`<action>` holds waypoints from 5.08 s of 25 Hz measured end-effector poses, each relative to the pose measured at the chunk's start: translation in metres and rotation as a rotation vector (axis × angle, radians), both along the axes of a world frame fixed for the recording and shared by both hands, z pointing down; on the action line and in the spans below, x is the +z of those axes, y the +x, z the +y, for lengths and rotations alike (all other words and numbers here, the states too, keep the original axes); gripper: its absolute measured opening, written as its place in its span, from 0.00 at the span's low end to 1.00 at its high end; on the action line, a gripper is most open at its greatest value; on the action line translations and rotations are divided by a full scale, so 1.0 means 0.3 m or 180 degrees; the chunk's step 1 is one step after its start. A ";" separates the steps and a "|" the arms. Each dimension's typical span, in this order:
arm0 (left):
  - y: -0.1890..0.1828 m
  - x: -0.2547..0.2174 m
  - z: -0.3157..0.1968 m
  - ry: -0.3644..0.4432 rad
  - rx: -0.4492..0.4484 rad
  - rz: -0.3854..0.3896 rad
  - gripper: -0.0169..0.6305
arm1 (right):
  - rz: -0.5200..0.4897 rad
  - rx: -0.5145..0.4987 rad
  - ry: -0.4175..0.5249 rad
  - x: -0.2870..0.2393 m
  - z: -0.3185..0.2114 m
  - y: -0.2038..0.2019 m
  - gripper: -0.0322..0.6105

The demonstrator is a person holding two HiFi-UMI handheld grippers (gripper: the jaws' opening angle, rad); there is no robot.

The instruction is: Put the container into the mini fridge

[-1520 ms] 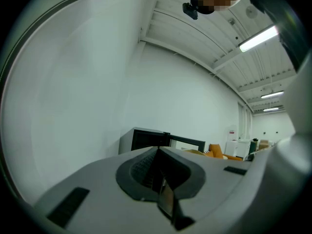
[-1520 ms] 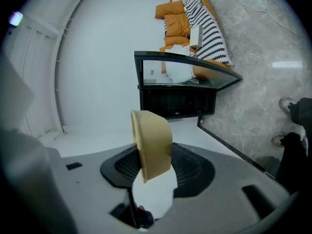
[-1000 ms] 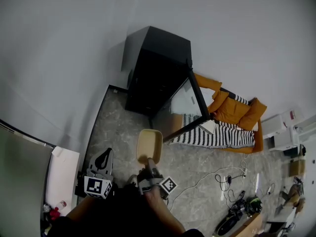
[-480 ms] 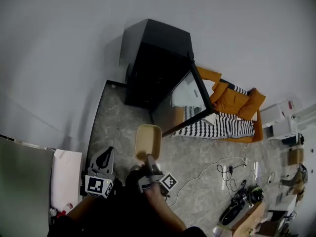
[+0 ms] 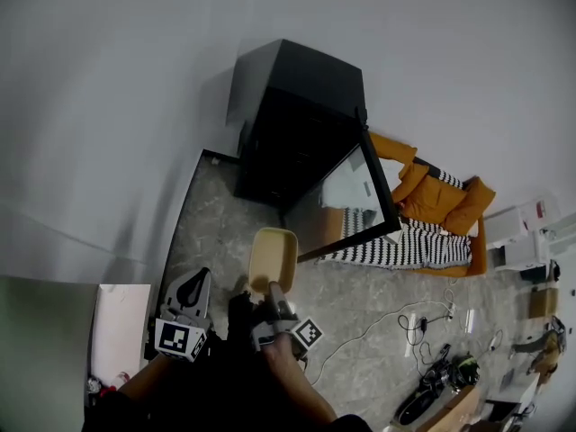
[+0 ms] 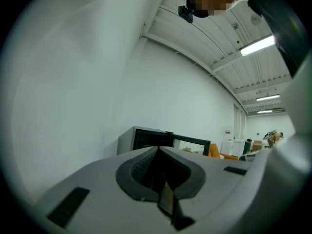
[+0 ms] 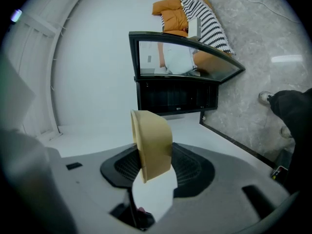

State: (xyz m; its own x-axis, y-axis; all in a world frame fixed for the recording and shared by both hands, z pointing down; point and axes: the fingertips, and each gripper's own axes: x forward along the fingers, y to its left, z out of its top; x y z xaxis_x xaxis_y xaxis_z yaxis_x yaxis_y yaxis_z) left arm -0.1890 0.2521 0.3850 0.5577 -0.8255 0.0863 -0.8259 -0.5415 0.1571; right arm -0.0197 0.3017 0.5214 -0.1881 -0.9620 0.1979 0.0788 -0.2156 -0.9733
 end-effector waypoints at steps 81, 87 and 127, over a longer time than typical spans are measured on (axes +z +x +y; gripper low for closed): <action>0.557 0.168 -1.310 0.0065 0.0249 0.0009 0.03 | -0.0067 0.0323 -0.0497 0.770 -1.495 0.559 0.31; 0.576 0.201 -1.317 0.0027 0.0254 0.0060 0.03 | 0.0002 0.0351 -0.0508 0.880 -1.561 0.603 0.31; 0.551 0.325 -1.391 -0.0163 0.0240 0.0059 0.03 | 0.0020 0.0349 -0.0531 1.069 -1.833 0.650 0.31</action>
